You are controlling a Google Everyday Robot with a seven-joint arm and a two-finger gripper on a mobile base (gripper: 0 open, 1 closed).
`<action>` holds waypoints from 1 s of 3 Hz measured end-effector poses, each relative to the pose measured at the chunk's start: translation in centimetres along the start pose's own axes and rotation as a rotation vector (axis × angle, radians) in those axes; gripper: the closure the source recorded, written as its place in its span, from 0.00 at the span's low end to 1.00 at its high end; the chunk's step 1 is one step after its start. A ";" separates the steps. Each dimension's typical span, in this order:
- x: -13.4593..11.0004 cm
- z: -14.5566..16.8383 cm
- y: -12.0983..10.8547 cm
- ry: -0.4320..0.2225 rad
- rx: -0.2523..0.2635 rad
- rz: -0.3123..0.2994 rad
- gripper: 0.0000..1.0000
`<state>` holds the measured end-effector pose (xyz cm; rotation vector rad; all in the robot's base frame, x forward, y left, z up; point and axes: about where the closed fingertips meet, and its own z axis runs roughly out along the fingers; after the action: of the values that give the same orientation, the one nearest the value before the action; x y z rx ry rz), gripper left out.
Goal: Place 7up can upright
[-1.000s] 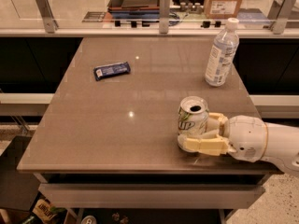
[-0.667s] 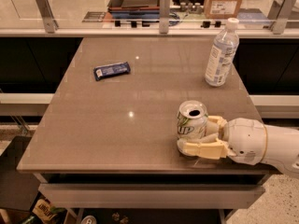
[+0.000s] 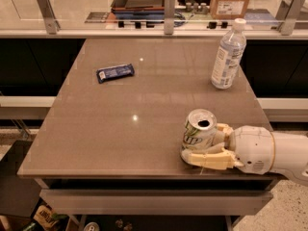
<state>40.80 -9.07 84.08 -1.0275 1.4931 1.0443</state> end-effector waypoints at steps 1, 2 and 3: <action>-0.1 0.0 0.0 0.000 0.000 0.000 0.13; 0.1 0.0 0.3 0.026 -0.020 0.000 0.00; 0.1 -0.1 0.4 0.044 -0.032 0.004 0.00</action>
Offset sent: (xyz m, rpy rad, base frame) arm -0.0059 -0.0021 -0.0040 -0.0512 0.0220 0.0460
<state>40.39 -9.03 84.00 -1.0766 1.5184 1.0581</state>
